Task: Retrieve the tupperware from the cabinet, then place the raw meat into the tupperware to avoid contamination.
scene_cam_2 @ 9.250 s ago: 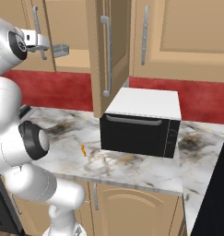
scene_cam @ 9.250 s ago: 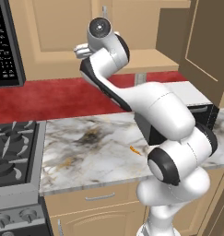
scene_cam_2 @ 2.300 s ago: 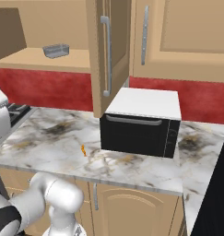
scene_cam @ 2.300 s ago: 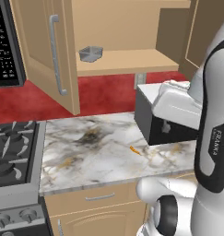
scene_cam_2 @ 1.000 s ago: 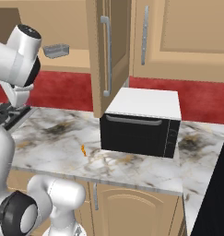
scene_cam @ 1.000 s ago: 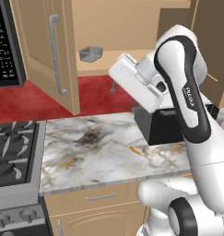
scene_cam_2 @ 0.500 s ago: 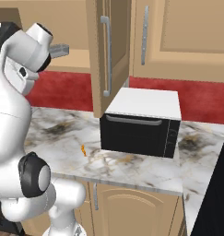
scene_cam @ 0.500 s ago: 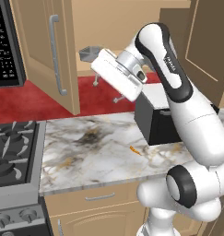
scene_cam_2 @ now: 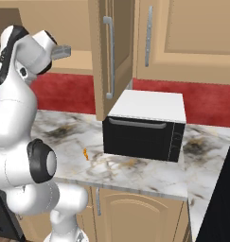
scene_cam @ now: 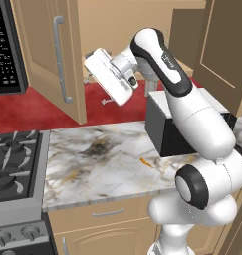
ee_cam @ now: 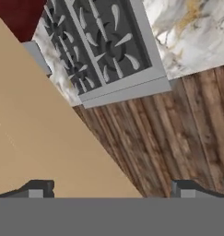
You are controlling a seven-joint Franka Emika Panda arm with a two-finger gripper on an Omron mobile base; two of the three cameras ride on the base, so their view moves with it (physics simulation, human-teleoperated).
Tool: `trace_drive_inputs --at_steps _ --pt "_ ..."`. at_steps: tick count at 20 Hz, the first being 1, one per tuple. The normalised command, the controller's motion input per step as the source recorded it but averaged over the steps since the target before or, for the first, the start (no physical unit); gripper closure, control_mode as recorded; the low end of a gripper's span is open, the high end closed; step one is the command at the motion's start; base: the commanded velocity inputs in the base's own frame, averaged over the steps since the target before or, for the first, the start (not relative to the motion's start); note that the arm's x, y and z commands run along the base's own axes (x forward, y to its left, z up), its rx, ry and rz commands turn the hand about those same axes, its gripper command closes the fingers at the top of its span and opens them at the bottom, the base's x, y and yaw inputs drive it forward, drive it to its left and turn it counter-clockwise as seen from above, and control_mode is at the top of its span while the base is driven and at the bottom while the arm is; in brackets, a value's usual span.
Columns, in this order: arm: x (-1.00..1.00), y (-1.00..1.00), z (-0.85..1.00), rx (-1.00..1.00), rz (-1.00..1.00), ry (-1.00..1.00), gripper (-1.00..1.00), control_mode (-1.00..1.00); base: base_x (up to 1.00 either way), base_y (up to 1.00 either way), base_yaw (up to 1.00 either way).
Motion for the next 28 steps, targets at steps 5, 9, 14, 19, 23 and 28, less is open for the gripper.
trace_drive_inputs --at_steps 5,9,14,19,23,28 --pt "0.24 0.54 -0.20 0.22 -0.12 0.00 -1.00 -1.00 0.00 0.00 0.00" --pt "0.11 0.75 -0.23 0.10 -0.07 0.02 -1.00 -1.00 0.00 0.00 0.00" --pt "0.03 0.71 -0.01 0.13 -0.01 0.03 -1.00 -1.00 0.00 0.00 0.00" --pt "0.06 0.70 0.00 0.11 0.00 0.06 -1.00 -1.00 0.00 0.00 0.00" --pt "0.07 0.55 -0.01 0.03 -0.01 0.02 -1.00 -1.00 0.00 0.00 0.00" --pt "-0.02 0.06 0.00 0.01 -0.01 0.05 -1.00 -1.00 0.00 0.00 0.00"
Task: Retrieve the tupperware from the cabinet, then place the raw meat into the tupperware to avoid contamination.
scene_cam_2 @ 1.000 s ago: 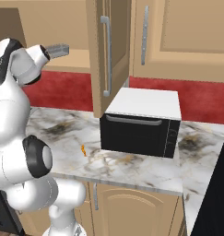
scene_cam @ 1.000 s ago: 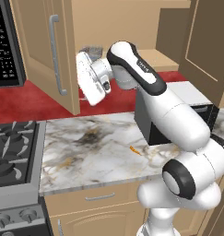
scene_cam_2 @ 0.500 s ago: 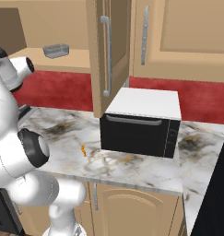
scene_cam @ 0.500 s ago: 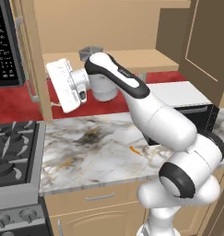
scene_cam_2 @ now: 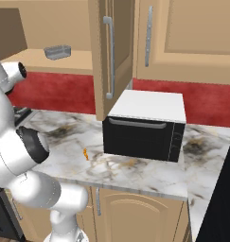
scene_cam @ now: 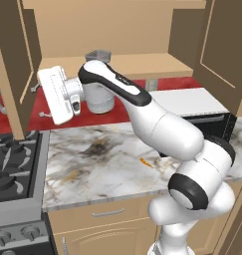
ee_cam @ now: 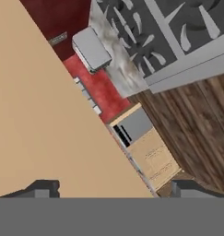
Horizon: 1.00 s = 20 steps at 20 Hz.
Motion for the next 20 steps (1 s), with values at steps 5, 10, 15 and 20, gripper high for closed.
trace_drive_inputs --at_steps 5,10,15,20 --pt "-0.05 -0.24 0.00 -0.05 0.00 0.07 -1.00 -1.00 0.00 0.00 0.00" --pt "0.00 -0.49 0.02 -0.21 0.02 -0.02 -1.00 -1.00 0.00 0.00 0.00" --pt "-0.01 -0.51 0.07 -0.23 0.02 -0.14 -1.00 -1.00 0.00 0.00 0.00" --pt "0.00 -0.32 -0.19 -0.15 -0.06 -0.19 -1.00 -1.00 0.00 0.00 0.00"
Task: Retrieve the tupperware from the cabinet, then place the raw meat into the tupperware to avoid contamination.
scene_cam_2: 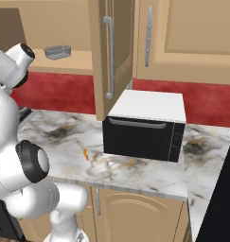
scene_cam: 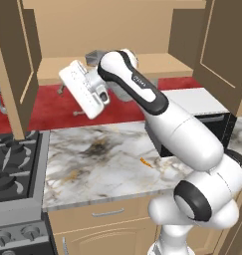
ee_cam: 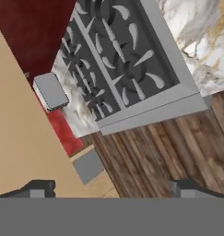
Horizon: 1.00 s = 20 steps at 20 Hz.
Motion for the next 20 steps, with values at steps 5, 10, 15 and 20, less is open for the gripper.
trace_drive_inputs --at_steps 5,10,15,20 --pt "0.09 -0.46 -0.46 -0.09 -0.17 -0.18 -1.00 -1.00 0.00 0.00 0.00" --pt "0.17 -0.57 0.12 -0.05 -0.20 -0.03 -1.00 -1.00 0.00 0.00 0.00" --pt "-0.04 -0.39 0.62 0.00 -0.12 -0.10 -1.00 -1.00 0.00 0.00 0.00" --pt "0.22 -0.08 0.47 -0.09 -0.07 -0.05 -1.00 -1.00 0.00 0.00 0.00"
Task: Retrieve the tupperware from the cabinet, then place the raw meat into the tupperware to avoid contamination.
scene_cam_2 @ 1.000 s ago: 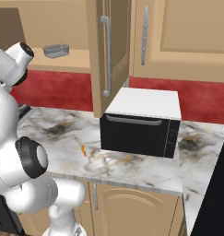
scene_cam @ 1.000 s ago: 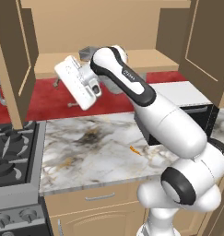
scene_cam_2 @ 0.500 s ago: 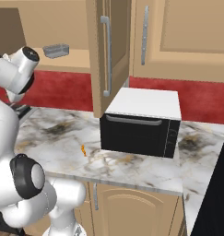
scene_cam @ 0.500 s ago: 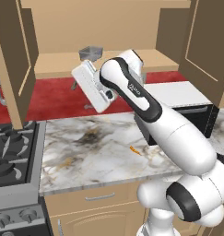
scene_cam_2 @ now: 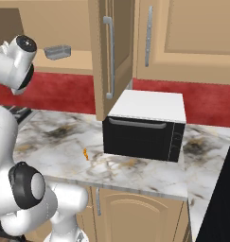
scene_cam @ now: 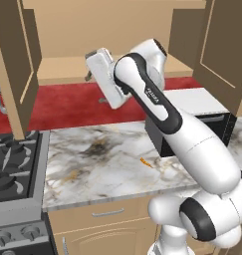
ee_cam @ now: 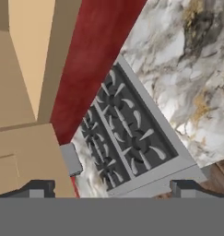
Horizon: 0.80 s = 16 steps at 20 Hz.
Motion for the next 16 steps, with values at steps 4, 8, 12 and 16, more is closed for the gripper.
trace_drive_inputs --at_steps 4,8,12,16 --pt "0.22 -0.32 0.17 -0.19 -0.20 0.00 -1.00 -1.00 0.00 0.00 0.00" --pt "0.00 -0.38 0.18 -0.14 -0.27 -0.05 -1.00 -1.00 0.00 0.00 0.00" --pt "-0.11 -0.37 0.13 -0.02 -0.22 -0.10 -1.00 -1.00 0.00 0.00 0.00" --pt "0.02 -0.22 -0.04 0.10 -0.05 -0.10 -1.00 -1.00 0.00 0.00 0.00"
